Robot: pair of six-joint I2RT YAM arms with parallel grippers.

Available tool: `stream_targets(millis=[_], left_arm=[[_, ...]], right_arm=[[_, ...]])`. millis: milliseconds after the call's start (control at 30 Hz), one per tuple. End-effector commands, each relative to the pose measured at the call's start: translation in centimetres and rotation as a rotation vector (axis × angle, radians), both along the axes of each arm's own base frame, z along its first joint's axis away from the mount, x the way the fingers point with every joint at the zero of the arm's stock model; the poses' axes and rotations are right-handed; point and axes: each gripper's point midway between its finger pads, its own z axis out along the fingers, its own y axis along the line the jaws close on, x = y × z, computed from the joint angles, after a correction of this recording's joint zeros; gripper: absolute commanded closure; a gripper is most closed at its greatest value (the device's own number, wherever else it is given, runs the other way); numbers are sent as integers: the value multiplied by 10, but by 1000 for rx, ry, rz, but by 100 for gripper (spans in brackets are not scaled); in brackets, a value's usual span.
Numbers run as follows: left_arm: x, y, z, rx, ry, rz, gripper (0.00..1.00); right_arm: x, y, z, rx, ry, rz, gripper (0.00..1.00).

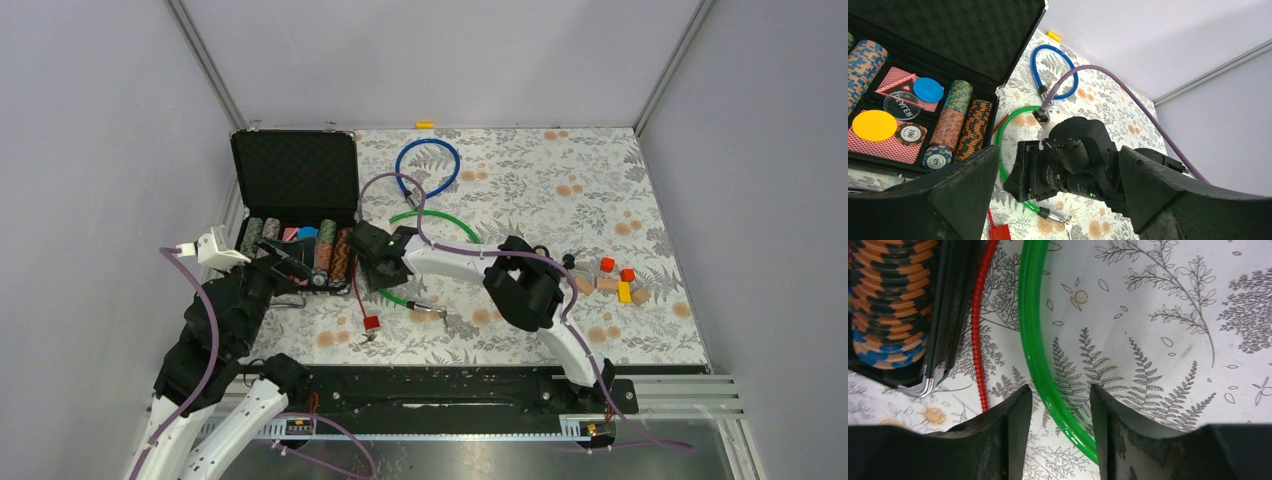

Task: Lock with the key
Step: Pick up the lock from the center of the board.

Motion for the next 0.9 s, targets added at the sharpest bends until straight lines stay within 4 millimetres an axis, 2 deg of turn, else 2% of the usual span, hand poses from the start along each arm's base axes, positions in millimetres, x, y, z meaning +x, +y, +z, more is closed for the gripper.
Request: stream_targets(millis=[0, 133, 333, 367, 467, 533, 700, 867], left_arm=[[-2, 5, 8, 5, -21, 16, 12], [1, 10, -1, 22, -3, 47, 12], [0, 16, -4, 35, -2, 73, 11], [0, 16, -3, 35, -3, 75, 11], [-1, 18, -3, 36, -6, 81, 10], [-1, 17, -3, 35, -6, 78, 10], [-2, 13, -3, 17, -6, 56, 10], [-4, 0, -6, -15, 2, -6, 10]], right_arm=[[0, -13, -19, -138, -64, -1, 49], [-3, -16, -24, -228, -147, 13, 53], [-8, -8, -29, -331, -192, 74, 56], [-9, -8, -30, -337, -188, 79, 63], [-6, -8, -26, -343, -201, 75, 98], [-1, -11, -11, -342, -235, 61, 100], [13, -15, 53, -191, -325, -22, 100], [29, -32, 131, 39, -438, -141, 100]])
